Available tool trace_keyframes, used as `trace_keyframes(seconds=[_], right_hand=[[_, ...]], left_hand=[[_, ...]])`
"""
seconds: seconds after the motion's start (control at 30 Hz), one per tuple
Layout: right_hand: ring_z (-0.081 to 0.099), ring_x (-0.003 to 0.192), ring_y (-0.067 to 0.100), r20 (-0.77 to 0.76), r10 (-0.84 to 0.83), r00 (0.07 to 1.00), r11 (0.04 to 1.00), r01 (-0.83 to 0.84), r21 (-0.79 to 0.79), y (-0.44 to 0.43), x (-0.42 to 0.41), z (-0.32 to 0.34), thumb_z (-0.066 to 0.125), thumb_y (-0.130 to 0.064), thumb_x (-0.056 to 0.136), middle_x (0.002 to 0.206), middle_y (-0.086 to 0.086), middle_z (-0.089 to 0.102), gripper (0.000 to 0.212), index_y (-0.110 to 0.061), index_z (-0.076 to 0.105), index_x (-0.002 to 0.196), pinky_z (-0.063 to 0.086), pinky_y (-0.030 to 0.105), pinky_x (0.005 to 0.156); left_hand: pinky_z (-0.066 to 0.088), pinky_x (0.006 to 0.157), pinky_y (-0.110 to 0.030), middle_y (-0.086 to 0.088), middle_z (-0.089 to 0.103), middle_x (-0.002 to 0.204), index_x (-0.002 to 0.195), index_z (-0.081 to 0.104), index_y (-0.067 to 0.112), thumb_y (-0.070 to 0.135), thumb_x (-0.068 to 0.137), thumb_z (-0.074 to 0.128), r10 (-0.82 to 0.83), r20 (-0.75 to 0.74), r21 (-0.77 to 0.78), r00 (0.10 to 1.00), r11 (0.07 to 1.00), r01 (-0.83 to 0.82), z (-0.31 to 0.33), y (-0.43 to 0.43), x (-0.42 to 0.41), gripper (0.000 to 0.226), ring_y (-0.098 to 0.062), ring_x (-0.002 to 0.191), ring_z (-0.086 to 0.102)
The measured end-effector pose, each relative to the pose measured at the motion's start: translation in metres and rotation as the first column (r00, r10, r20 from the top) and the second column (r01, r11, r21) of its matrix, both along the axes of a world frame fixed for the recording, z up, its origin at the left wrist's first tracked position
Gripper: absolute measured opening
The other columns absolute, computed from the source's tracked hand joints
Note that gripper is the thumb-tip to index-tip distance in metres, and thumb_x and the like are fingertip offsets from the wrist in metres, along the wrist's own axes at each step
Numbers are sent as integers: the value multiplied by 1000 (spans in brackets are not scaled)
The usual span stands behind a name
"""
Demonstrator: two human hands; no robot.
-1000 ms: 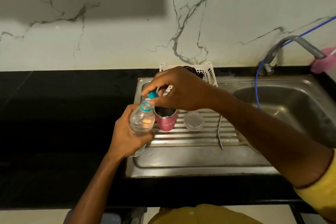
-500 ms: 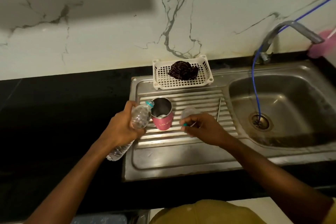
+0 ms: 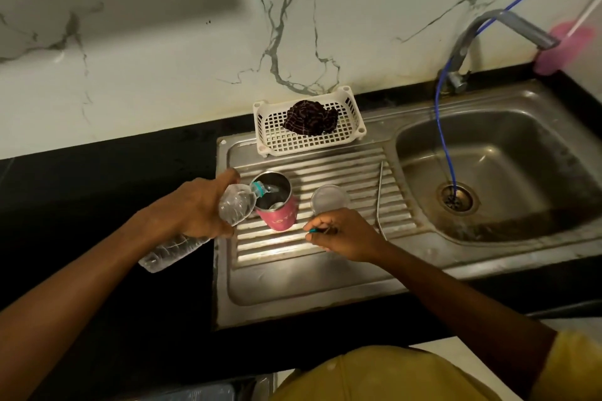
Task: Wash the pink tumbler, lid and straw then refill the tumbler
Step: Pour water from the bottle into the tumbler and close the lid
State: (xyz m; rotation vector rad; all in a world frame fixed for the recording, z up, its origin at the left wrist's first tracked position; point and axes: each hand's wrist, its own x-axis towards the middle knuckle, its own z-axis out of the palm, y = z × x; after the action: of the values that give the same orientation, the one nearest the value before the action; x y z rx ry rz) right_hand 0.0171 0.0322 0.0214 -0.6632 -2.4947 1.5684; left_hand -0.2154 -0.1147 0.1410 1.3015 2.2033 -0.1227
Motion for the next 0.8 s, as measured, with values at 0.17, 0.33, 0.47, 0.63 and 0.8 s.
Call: trace_keyframes(seconds=[0.17,0.33,0.47,0.63,0.8], right_hand=[[67,75,-7,-15,15,1000,1000,-16,-23,0,4,-8,75,-16,90,83,-16,70,19,-8,77,107,50,9,71],[71,86,7,-34,1,999,999,-3,-49,-2,4,-20,77,-21,88,95,-5,77,19,-13,79,105,55,23,81],[70,84,7,-50,-27,998,996,23,-88,-6,3,-27,78,-21,87,93,-5,77,15,-15,79,101,55,28,82],[68,82,4,-92,-17,996,995,7,-102,-9,7,-34,77,-15,87,87,-10,73,12,-11,79,98,54,26,79],[70,84,12,-121,-22,992,995,10,-102,-10,9,-40,77,-14,87,91,-2,76,13,-9,79,98,53,25,78]], left_hand=[[50,86,-32,8,64,112,129,46,38,26,68,92,-53,-33,-39,998,998,52,15,10,-1,77,-14,98,62],[53,88,-38,10,66,113,129,52,43,39,66,91,-124,-182,-106,975,989,106,25,20,-1,75,-17,103,63],[50,90,-34,9,66,124,140,46,45,41,68,90,-164,-200,-150,966,979,135,32,26,3,84,-17,110,63],[53,96,-38,7,66,128,150,39,44,43,66,91,-226,-264,-182,938,966,182,35,33,6,98,-18,115,63],[51,82,-31,2,65,118,141,37,37,45,67,90,-299,-336,-252,893,942,221,43,42,14,91,-18,99,62]])
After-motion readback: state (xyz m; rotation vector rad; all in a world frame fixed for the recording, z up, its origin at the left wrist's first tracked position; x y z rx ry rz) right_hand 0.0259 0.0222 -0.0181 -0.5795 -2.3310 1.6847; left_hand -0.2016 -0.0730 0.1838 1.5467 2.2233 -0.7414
